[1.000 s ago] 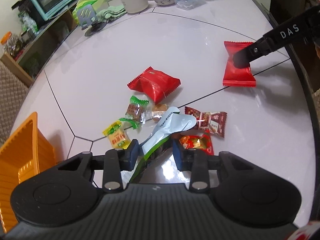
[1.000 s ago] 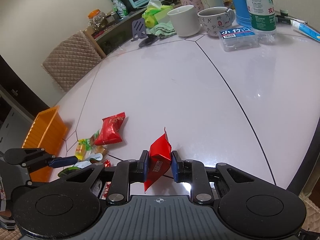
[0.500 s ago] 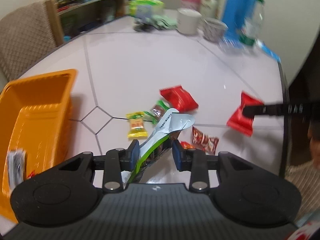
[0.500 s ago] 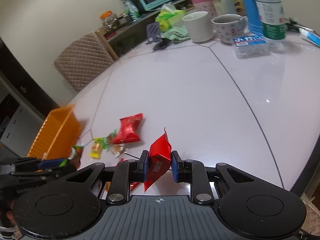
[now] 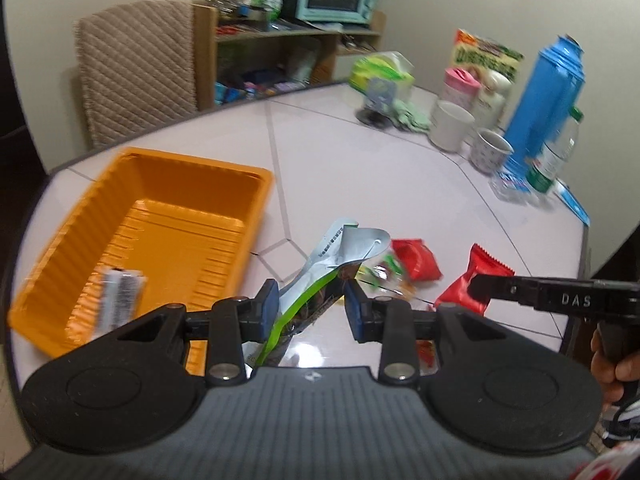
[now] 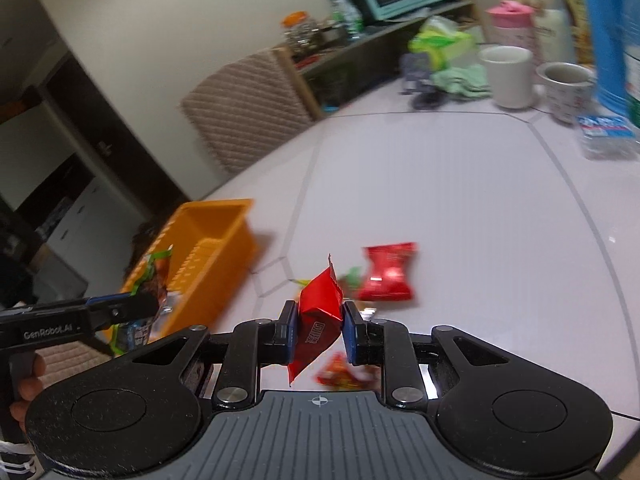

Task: Organize snacks
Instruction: 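Carry both snacks over the orange tray and open both tools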

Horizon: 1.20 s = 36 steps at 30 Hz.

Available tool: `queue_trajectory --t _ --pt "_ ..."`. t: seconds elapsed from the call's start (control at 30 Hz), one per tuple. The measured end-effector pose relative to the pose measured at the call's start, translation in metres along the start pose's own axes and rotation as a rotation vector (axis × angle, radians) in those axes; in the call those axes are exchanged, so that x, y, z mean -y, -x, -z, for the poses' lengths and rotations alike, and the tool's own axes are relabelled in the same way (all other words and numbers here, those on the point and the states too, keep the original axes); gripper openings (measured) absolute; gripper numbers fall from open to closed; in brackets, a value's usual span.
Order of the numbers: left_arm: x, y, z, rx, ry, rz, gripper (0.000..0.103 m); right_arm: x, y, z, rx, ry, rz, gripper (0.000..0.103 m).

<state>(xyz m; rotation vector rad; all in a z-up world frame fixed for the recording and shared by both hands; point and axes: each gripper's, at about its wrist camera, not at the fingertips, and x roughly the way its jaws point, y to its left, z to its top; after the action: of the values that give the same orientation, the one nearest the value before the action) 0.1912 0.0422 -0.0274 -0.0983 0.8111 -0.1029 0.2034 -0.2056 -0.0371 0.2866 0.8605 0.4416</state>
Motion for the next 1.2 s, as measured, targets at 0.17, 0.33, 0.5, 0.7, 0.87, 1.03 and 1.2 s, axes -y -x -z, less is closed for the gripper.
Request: queue_trajectory --t 0.17,0.33,0.5,0.7,0.87,1.03,1.2 --pt "-0.028 0.015 -0.002 0.017 0.051 -0.046 0.032 -0.034 -0.018 -0.003 -0.024 0.038 -0.067 0.024" --pt "-0.058 0.026 -0.002 0.031 0.092 -0.089 0.032 -0.07 -0.038 -0.007 -0.04 0.082 -0.128 0.024" --pt "-0.084 0.032 -0.004 0.043 0.116 -0.123 0.032 -0.107 -0.061 -0.011 -0.058 0.123 -0.178 0.024" --pt "-0.109 0.032 -0.008 0.043 0.14 -0.143 0.032 -0.141 -0.088 -0.016 -0.073 0.158 -0.206 0.024" --pt "-0.126 0.029 -0.013 0.041 0.148 -0.15 0.032 -0.161 -0.108 -0.018 -0.082 0.175 -0.211 0.024" --pt "-0.14 0.023 -0.018 0.033 0.166 -0.153 0.032 -0.173 -0.127 -0.019 -0.097 0.188 -0.202 0.024" --pt "-0.145 0.011 -0.026 0.027 0.172 -0.148 0.032 -0.176 -0.146 -0.022 -0.109 0.191 -0.168 0.024"
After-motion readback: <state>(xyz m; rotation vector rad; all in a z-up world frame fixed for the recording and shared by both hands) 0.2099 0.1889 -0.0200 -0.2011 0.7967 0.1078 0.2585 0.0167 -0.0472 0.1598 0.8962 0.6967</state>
